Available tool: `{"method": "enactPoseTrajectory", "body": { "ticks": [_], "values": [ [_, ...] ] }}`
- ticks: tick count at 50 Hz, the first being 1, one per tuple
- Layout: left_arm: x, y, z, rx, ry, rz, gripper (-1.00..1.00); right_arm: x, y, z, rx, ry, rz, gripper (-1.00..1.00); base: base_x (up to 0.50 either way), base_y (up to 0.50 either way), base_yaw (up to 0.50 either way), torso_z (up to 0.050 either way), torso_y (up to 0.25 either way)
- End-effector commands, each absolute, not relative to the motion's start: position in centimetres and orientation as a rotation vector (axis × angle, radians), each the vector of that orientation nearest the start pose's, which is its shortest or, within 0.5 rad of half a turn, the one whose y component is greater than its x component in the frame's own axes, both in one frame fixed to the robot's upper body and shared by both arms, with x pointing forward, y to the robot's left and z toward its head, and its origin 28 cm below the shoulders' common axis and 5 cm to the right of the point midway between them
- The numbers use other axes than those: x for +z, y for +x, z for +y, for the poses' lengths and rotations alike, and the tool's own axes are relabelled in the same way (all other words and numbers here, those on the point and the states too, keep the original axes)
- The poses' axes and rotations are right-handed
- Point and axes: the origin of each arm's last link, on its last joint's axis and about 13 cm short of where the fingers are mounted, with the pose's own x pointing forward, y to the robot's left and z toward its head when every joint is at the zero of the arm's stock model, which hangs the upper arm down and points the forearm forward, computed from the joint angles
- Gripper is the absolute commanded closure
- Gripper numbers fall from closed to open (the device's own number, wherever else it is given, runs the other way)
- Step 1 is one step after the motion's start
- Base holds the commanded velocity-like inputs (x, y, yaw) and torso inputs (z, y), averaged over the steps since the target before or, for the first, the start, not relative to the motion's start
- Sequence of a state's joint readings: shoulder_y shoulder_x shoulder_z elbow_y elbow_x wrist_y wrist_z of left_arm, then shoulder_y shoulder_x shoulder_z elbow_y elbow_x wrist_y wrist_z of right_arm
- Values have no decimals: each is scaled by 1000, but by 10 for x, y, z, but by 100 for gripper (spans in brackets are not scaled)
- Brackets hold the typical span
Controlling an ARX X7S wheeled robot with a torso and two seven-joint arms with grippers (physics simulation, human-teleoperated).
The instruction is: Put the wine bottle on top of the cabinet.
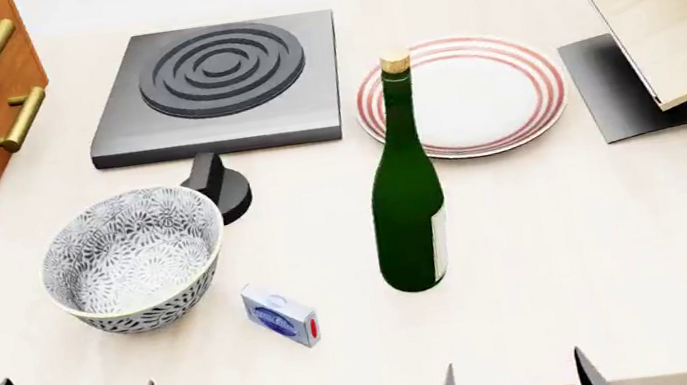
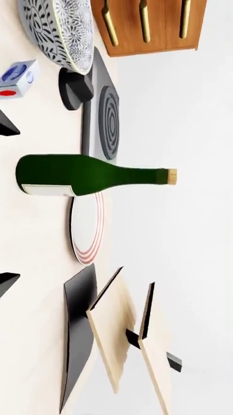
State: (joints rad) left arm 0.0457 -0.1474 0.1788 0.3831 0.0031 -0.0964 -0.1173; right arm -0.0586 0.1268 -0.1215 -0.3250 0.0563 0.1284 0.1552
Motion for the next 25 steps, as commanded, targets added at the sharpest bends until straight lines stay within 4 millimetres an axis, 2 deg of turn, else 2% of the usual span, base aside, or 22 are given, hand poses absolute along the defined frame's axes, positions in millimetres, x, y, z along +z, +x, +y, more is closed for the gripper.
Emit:
{"method": "enactPoseTrajectory", "body": {
  "ticks": [1, 6, 10, 13, 25],
  "values": [
    [117, 184, 194, -96, 112, -358, -100, 98, 187, -95, -6, -51, -232, -100, 0, 0, 0, 0, 0],
    [142, 175, 190, -119, 97, -432, -100, 123, 180, -93, 5, -42, -296, -100, 0, 0, 0, 0, 0],
    [152, 170, 188, -126, 101, -455, -100, 134, 175, -92, 8, -41, -327, -100, 0, 0, 0, 0, 0],
    [167, 163, 187, -130, 114, -505, -100, 148, 170, -92, 12, -38, -366, -100, 0, 0, 0, 0, 0],
    [186, 154, 184, -140, 117, -582, -100, 177, 156, -91, 17, -34, -457, -100, 0, 0, 0, 0, 0]
  ]
}}
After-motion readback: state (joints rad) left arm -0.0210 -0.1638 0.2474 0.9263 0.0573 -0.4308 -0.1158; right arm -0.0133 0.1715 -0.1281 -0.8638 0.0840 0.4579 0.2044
